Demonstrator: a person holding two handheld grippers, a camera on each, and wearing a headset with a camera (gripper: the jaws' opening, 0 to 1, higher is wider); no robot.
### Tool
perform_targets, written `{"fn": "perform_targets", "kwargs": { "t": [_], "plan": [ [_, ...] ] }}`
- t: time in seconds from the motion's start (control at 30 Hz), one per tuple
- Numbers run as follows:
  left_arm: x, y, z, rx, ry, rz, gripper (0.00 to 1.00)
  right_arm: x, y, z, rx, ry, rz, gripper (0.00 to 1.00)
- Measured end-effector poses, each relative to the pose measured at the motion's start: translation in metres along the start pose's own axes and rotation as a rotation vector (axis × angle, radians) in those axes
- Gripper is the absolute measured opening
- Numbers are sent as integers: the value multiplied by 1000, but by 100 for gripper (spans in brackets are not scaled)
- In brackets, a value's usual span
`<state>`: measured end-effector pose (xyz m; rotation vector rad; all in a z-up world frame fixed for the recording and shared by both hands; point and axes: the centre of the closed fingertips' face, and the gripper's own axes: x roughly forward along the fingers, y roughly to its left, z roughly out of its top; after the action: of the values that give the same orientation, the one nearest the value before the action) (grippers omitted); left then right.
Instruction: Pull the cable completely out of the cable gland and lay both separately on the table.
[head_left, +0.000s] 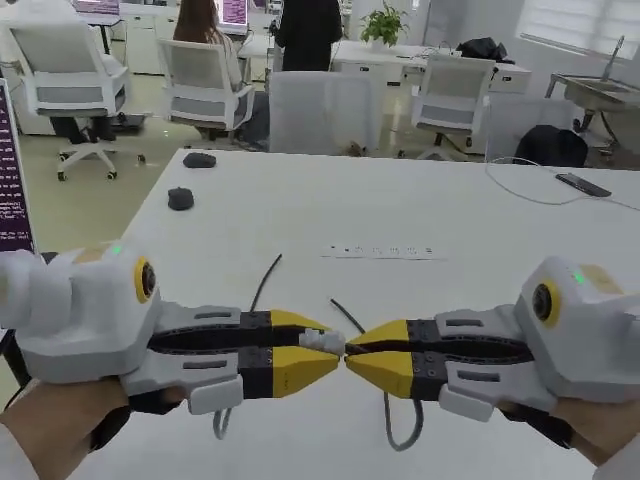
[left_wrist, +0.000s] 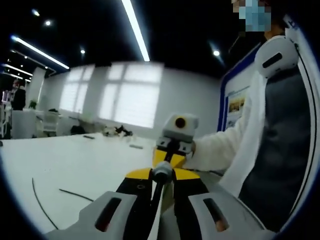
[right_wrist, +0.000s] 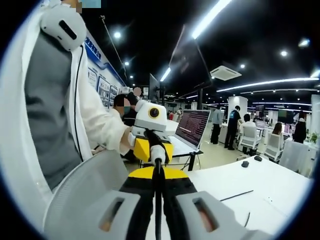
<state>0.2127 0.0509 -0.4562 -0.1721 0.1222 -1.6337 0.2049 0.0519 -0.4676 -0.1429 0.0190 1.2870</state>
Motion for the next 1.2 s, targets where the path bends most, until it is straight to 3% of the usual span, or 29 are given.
{"fn": "perform_targets", "kwargs": {
  "t": [0.27,0.37,0.53,0.67,0.77,1.0,1.07,1.1,1.2],
  "plan": [
    [-22,13,-5,-19,0,31,16,-5,-11,-29,-39,117,-45,2],
    [-27,12,-6,-19,0,37,16,-6,-11,-38,-32,140,-52,2],
    [-40,11,-7,-40,-18,44,16,-12,-10,-66,-32,235,-77,2],
    [-47,8,-5,-51,-34,48,16,-16,-11,-78,-19,262,-98,2],
    [-50,5,-10,-47,-20,50,16,-16,-10,-86,-14,279,-111,2],
    [-48,3,-17,-57,-8,60,16,-14,-7,-95,2,316,-146,2],
    [-48,5,-19,-53,0,71,16,-16,-9,-96,42,330,-170,3],
    [-48,7,-19,-56,-2,77,16,-16,-8,-96,73,336,-174,3],
    [-48,10,-17,-65,-16,98,16,-16,-7,-89,55,349,-177,7]
  ]
}}
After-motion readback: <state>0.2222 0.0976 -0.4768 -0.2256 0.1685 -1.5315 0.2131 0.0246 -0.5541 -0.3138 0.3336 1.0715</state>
